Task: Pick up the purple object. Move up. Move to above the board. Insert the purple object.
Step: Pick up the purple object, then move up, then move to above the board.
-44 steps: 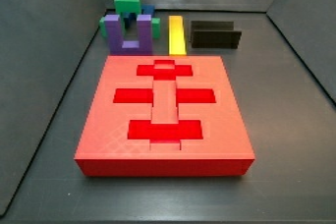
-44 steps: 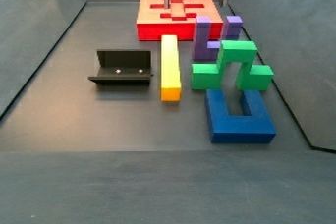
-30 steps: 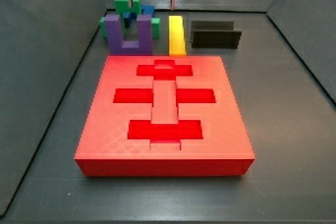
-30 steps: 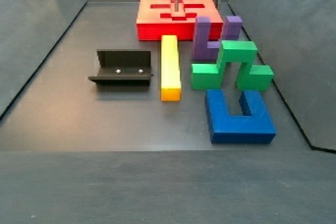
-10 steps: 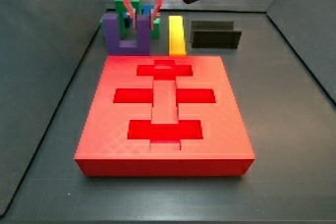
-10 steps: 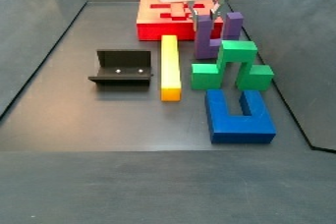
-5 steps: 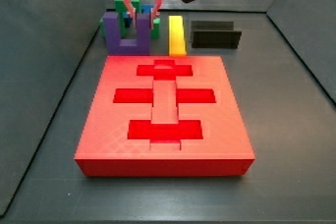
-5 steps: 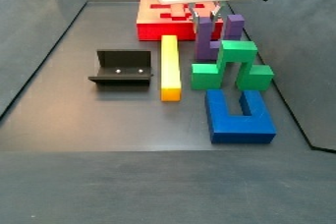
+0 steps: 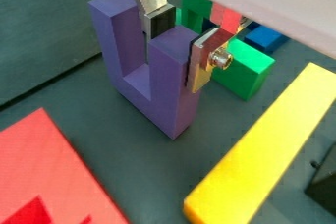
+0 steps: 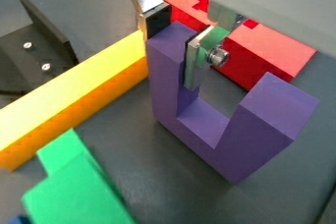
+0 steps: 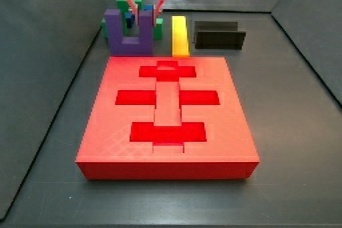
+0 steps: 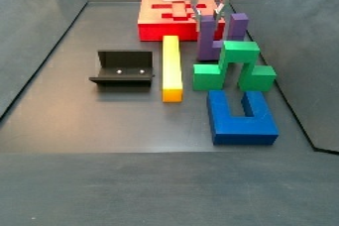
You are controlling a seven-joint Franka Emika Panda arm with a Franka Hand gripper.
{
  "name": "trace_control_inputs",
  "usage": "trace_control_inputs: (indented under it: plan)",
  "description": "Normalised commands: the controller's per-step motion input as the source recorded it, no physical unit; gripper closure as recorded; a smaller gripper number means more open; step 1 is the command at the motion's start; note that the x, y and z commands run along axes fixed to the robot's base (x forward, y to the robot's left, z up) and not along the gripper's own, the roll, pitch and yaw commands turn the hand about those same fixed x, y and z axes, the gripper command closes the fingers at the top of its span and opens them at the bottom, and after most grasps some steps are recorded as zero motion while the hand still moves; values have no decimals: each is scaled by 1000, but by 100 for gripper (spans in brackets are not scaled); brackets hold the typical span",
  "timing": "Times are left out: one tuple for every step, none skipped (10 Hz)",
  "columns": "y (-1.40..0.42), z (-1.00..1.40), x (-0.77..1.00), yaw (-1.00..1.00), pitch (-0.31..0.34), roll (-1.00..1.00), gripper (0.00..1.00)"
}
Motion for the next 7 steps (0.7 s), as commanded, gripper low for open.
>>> trace_control_inputs:
  plan:
    - [0, 0, 0, 0, 0, 0, 100]
    - [0, 833, 0, 0, 0, 0, 100]
    - [73, 849, 9, 8, 13, 9, 100]
    - [88, 660, -52, -4, 77, 10, 100]
    - [51, 247, -6, -6, 48, 3, 100]
    - [0, 1400, 0, 0, 0, 0, 100]
    - [-8, 1400, -21, -1, 22, 0, 100]
